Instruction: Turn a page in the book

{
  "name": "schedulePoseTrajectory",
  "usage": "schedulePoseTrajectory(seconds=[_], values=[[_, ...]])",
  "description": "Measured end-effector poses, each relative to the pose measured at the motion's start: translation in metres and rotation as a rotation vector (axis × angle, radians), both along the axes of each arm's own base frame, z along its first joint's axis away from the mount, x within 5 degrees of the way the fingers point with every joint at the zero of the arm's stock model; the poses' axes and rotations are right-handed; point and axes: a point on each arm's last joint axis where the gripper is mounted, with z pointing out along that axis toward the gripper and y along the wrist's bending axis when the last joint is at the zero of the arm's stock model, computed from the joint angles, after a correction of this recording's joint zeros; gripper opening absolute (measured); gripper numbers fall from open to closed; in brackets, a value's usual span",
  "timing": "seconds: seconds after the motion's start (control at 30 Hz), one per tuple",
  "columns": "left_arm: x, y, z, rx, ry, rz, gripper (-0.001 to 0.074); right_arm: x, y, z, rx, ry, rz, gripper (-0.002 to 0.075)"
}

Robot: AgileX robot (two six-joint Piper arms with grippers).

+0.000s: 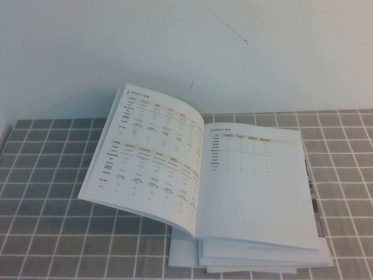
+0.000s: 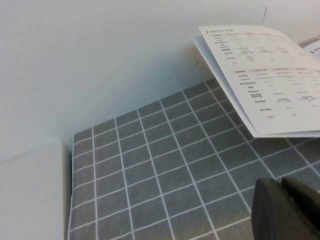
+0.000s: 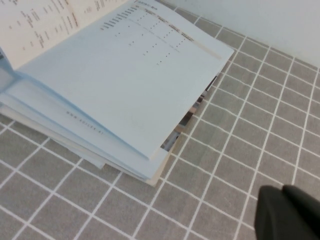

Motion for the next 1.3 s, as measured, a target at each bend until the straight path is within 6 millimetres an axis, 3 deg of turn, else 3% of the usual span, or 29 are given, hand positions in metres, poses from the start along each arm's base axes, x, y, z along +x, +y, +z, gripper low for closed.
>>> schedulePoseTrajectory(seconds=[0.9, 1.17, 1.3], values=[[-0.003, 0.001, 0.0, -0.023, -0.029, 0.003, -0.0004, -0.002, 0.001, -0.002, 0.02, 0.034, 0.005, -0.0002], [-0.015, 0.012, -0.026, -0.088, -0.088, 0.168, -0.0004, -0.002, 0.001, -0.002, 0.02, 0.034, 0.005, -0.0002], [-0.01, 0.012, -0.061, -0.178, 0.009, 0.227, -0.0004, -0.002, 0.001, -0.002, 0.02, 0.034, 0.005, -0.0002]])
